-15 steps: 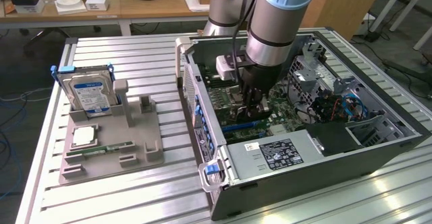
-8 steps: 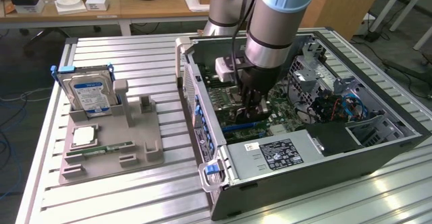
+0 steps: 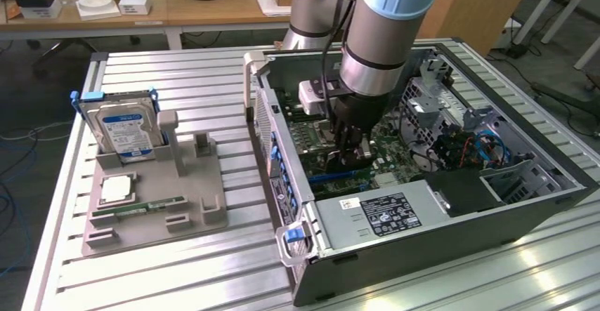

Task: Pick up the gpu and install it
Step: 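Insert the gpu into the slot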

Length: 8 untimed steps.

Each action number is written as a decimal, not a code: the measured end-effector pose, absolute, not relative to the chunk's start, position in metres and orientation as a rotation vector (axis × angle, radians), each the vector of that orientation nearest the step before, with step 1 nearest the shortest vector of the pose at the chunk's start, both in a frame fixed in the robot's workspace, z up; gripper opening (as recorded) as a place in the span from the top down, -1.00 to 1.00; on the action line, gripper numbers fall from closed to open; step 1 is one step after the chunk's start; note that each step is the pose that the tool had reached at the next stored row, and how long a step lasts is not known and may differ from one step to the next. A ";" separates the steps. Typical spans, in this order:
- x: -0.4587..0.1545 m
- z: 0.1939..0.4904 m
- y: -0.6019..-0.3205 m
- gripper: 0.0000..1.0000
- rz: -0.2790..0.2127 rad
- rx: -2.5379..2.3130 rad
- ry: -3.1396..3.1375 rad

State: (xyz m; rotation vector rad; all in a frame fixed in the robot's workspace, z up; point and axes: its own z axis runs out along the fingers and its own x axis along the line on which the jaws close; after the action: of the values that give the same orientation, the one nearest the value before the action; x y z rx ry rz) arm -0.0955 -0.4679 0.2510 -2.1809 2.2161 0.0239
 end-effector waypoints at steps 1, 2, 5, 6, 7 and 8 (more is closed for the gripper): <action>-0.095 0.251 -0.468 0.47 0.024 -2.181 2.216; -0.095 0.251 -0.468 0.47 0.024 -2.181 2.216; -0.095 0.249 -0.468 0.47 0.024 -2.181 2.216; -0.095 0.249 -0.468 0.47 0.024 -2.181 2.216; -0.095 0.248 -0.468 0.47 0.024 -2.181 2.216; -0.095 0.247 -0.468 0.47 0.024 -2.181 2.216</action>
State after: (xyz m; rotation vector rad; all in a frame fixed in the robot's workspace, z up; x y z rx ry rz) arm -0.0954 -0.4678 0.2469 -2.1808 2.2158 0.0244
